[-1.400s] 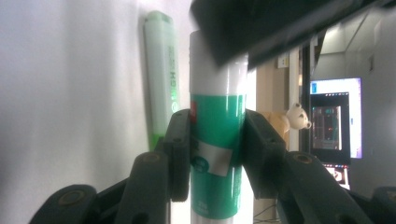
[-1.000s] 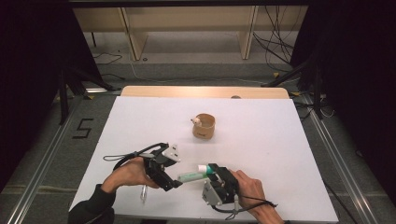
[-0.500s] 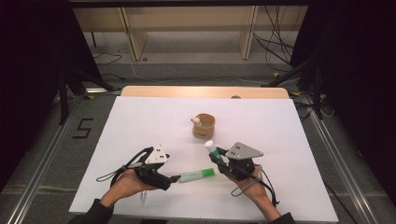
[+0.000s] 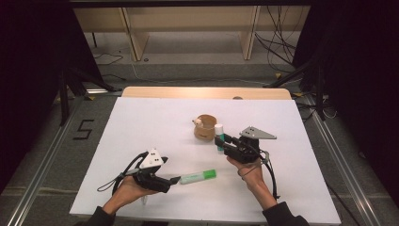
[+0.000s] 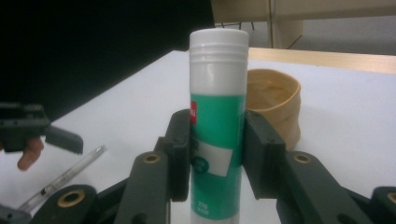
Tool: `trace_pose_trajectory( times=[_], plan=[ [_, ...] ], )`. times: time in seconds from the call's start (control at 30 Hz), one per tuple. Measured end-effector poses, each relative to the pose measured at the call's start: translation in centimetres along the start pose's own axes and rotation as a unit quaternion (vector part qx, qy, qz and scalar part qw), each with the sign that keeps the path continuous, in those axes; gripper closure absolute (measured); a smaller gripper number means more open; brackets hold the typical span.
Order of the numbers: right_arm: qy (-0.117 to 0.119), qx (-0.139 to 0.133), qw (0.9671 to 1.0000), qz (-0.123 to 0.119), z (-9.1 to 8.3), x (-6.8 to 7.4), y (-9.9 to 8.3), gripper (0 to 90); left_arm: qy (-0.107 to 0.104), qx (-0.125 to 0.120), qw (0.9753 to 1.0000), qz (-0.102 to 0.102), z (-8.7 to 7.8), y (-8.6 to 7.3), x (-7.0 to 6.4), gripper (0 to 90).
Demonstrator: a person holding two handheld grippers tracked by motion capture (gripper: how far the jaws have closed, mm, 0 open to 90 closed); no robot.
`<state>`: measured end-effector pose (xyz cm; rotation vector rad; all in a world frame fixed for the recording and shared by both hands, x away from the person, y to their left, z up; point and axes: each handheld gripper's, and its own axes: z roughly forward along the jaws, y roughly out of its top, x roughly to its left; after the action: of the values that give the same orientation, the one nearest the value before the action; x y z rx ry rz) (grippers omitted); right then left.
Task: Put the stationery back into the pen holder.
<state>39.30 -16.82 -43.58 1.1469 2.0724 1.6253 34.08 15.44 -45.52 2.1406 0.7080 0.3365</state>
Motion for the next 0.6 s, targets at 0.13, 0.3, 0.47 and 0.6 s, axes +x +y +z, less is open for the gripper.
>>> trace_pose_trajectory(
  times=[0.13, 0.3, 0.47, 0.6],
  plan=[
    [-0.006, -0.010, 0.9999, 0.011, 0.5, -0.4, 0.6, 66.1, 0.001, -0.005, 1.0000, -0.006, -0.1, -0.2, 0.0, 16.5],
    [-0.013, -0.018, 0.9996, 0.015, 1.5, -0.8, 1.4, 66.0, 0.007, -0.013, 0.9998, -0.011, -0.1, -0.4, 0.0, 16.5],
    [-0.022, -0.021, 0.9994, 0.016, 2.5, -1.2, 2.5, 66.0, 0.003, -0.009, 0.9999, -0.011, 0.0, -0.5, -0.2, 16.5],
    [-0.025, -0.031, 0.9990, 0.020, 3.1, -1.4, 3.5, 66.0, 0.002, -0.004, 0.9999, -0.010, 0.1, -0.6, -0.2, 16.2]
  ],
)
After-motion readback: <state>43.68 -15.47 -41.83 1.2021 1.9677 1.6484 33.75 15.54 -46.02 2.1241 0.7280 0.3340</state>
